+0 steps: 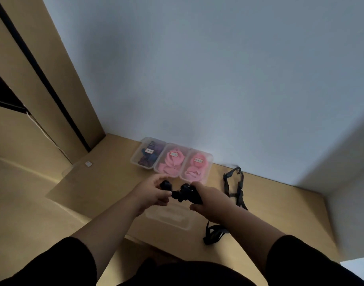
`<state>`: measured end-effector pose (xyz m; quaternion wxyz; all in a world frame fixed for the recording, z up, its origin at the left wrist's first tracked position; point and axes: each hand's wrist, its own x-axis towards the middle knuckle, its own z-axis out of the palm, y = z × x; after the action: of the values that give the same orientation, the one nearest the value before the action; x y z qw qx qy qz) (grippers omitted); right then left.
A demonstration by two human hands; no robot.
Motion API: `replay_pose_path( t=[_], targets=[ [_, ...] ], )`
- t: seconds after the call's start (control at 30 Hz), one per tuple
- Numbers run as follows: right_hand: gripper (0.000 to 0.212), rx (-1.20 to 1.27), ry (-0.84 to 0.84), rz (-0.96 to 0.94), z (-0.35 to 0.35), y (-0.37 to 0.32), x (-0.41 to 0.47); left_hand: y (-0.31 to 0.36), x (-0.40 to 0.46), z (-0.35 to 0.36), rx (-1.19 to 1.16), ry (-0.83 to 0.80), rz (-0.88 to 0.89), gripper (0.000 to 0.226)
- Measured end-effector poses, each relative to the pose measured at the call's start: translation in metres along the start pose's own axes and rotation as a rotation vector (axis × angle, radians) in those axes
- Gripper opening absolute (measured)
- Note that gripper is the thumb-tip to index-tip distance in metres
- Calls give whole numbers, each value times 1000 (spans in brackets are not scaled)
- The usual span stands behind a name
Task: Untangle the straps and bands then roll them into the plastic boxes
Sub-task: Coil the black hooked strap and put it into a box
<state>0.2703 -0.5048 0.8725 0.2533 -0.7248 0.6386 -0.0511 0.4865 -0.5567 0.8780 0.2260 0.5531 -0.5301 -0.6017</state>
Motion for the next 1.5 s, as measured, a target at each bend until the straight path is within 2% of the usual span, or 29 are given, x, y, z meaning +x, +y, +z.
replay_pose_path(
  t=[0.17, 0.3, 0.63, 0.8, 0.93, 1.1, 1.3, 1.5],
  targets=[
    [67, -31, -34, -23, 22, -7, 20, -29, 14, -19, 336, 30, -17, 28],
    [65, -66, -56, 27, 37, -9, 32, -43, 33, -27, 679, 6, 93, 24],
    [56, -351, -82, 87, 78, -2, 46, -68, 66, -27, 1411, -212, 295, 42],
    [54, -408, -51, 138, 87, -2, 50, -67, 78, -25, 1430, -205, 332, 43],
    [48, -396, -16, 154, 89, -3, 50, -68, 85, -25, 1399, -195, 343, 53],
    [51, -344, 23, 114, 84, 4, 48, -62, 89, -24, 1388, -162, 457, 55],
    [43, -233, 193, 240, 64, 26, 30, -39, 87, -2, 1374, -183, 579, 48],
    [48, -184, 105, 327, 57, 69, -11, -22, 83, 40, 1307, -289, 744, 41]
  ],
)
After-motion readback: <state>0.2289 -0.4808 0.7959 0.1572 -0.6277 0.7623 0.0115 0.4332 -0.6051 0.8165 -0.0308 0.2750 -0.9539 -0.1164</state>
